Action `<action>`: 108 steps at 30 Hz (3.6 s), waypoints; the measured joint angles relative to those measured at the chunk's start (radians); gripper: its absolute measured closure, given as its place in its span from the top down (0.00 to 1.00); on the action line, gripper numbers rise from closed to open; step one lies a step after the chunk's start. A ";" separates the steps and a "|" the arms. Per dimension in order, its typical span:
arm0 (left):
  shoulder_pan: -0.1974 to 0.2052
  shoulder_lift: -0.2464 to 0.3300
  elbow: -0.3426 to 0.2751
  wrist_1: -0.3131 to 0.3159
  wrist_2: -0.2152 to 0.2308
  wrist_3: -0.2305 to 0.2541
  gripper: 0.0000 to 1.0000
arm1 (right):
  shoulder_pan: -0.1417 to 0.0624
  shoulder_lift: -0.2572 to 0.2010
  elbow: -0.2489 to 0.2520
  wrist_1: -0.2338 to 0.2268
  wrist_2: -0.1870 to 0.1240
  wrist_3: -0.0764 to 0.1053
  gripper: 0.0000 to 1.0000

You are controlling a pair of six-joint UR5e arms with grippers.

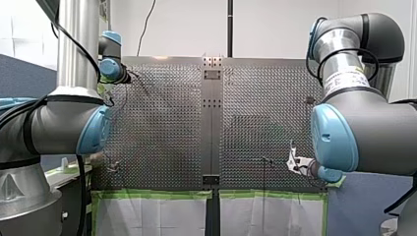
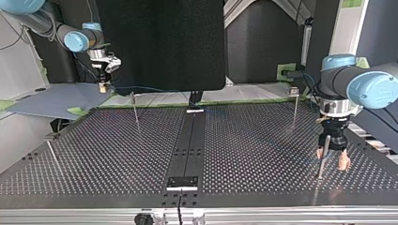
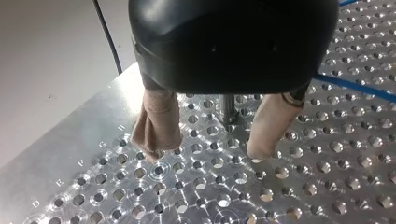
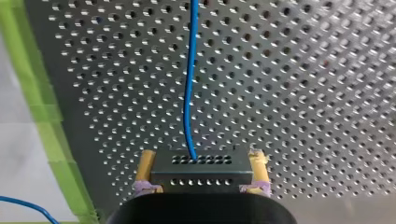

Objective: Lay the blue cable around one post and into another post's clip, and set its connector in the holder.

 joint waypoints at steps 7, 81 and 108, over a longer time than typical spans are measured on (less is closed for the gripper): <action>-0.008 0.000 0.000 -0.002 -0.017 0.001 1.00 | -0.006 -0.004 0.000 -0.008 0.002 0.041 0.00; -0.014 0.115 -0.182 0.072 0.009 -0.424 1.00 | 0.016 -0.004 0.000 -0.001 0.026 0.060 0.00; -0.005 0.261 -0.274 0.027 0.003 -0.349 1.00 | 0.016 -0.004 0.000 -0.004 0.024 0.066 0.00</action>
